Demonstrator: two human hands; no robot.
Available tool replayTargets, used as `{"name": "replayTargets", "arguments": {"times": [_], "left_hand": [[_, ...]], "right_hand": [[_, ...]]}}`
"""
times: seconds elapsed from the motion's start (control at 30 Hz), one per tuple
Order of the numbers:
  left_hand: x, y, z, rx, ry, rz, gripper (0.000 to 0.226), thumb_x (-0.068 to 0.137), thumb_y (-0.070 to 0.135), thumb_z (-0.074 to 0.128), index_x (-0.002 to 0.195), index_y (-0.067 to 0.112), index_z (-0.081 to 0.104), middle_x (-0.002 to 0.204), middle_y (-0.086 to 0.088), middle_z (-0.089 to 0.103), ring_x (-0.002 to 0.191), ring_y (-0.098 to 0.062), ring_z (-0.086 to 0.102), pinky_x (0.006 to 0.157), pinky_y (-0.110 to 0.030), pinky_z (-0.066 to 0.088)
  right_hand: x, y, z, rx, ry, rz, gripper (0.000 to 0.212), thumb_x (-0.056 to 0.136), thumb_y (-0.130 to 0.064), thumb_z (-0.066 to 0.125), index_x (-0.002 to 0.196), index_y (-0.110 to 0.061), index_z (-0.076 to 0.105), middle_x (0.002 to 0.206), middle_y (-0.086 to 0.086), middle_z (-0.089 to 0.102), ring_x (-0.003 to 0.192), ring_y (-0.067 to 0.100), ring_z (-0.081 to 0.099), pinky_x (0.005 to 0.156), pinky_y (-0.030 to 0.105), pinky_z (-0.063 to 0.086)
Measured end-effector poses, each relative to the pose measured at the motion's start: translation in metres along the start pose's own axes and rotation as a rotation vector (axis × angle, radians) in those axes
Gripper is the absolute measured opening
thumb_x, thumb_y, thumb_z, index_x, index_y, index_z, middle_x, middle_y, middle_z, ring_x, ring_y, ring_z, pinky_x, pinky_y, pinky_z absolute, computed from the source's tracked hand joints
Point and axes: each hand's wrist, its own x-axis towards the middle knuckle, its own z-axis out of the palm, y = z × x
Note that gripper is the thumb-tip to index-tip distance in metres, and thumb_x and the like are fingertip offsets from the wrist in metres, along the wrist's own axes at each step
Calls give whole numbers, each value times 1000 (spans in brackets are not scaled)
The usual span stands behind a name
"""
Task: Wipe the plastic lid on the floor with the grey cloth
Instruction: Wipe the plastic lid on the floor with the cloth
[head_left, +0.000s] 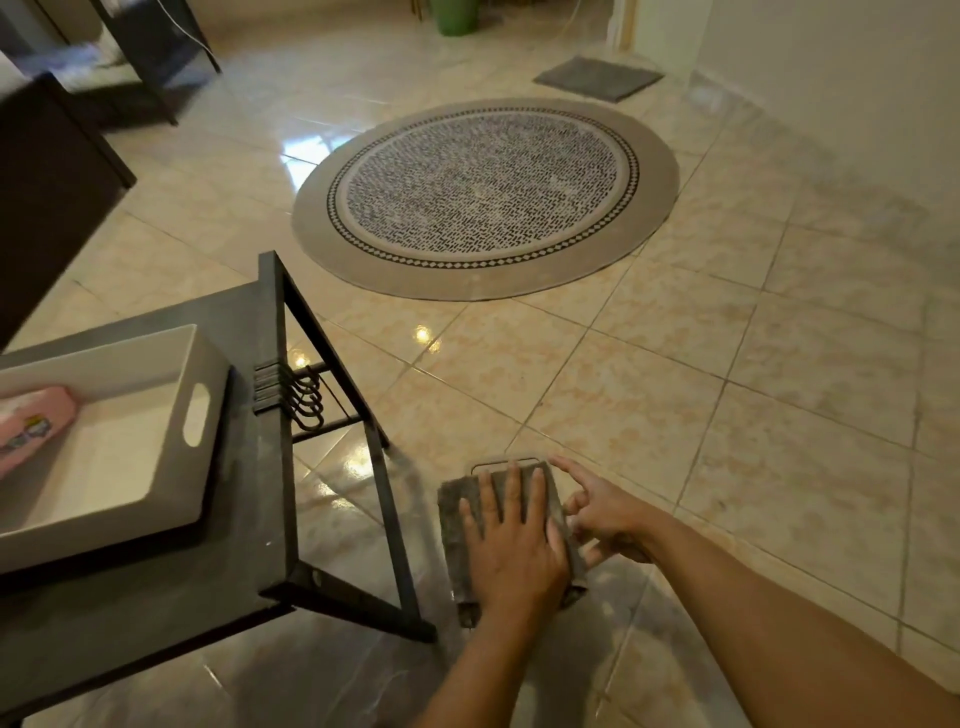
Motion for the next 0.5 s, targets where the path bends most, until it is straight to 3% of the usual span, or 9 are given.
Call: {"name": "replayTargets", "arguments": {"times": [0.1, 0.2, 0.33, 0.5], "left_hand": [[25, -13, -12, -14, -21, -48, 63, 101, 50, 15, 150, 34, -21, 161, -2, -25, 144, -29, -29, 118, -57, -11], [7, -19, -8, -27, 21, -132, 67, 100, 52, 17, 149, 35, -26, 161, -3, -28, 143, -29, -33, 114, -52, -22], [7, -7, -5, 15, -7, -2, 64, 98, 54, 13, 149, 35, -21, 161, -2, -24, 144, -28, -31, 116, -55, -18], [5, -21, -14, -16, 36, -181, 67, 99, 53, 16, 149, 33, -24, 161, -4, -25, 143, -30, -31, 116, -54, -17]], "right_hand": [[2, 0, 1, 19, -3, -5, 97, 85, 19, 49, 148, -50, 24, 90, 12, 56, 67, 21, 66, 61, 50, 63], [1, -2, 2, 12, 6, -20, 95, 85, 18, 51, 148, -48, 26, 90, 12, 54, 70, 22, 68, 61, 50, 63], [3, -10, 0, 7, 26, -38, 94, 83, 21, 45, 149, -43, 29, 86, 10, 50, 66, 20, 59, 64, 51, 63], [6, -20, -1, -2, 38, -47, 94, 85, 21, 47, 150, -43, 26, 86, 9, 52, 75, 24, 62, 60, 46, 64]]}}
